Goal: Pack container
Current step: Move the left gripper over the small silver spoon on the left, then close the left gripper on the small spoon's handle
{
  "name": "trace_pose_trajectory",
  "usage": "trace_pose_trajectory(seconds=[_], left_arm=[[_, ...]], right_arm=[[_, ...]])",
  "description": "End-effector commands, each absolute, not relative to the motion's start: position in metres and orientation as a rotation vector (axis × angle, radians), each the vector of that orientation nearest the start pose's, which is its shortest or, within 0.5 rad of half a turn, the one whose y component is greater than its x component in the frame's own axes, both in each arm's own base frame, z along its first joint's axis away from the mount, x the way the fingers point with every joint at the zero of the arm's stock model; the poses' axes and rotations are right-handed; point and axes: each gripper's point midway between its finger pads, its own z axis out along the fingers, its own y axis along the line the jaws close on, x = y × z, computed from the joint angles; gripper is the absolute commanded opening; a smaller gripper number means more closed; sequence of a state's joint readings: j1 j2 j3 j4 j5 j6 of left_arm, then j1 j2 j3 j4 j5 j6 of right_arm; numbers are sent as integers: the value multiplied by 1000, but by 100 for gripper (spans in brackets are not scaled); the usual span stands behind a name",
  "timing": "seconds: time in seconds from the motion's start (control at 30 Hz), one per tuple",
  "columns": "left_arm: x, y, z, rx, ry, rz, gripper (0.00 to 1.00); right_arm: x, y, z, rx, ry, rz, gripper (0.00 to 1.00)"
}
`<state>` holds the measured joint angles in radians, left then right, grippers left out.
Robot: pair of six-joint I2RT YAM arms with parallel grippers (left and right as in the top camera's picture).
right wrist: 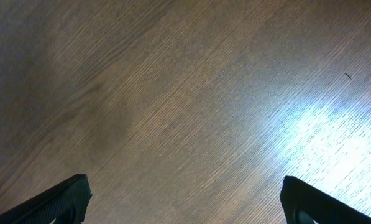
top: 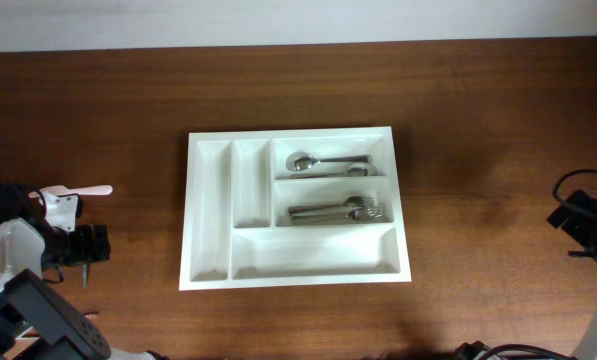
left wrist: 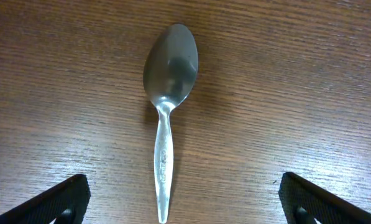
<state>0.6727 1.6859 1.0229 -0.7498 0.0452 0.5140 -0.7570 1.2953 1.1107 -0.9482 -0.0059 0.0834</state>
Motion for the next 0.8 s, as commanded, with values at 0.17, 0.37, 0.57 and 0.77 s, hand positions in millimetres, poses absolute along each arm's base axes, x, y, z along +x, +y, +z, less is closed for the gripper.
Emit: trace_pose_trajectory(seconds=[0.17,0.37,0.57,0.77], left_arm=[[251,191,11,-272,3011,31,99],[247,194,2,-278,3044,48,99],[250,199,2,-277,3030,78,99],[248,204,2,-281,3039,129,99]], right_arm=[[222,-209,158,1124,2474,-184,99],[222,-209,158,1124,2474,-184,99],[222,-209,158,1124,2474,-184,99],[222,-209,158,1124,2474,-184,99]])
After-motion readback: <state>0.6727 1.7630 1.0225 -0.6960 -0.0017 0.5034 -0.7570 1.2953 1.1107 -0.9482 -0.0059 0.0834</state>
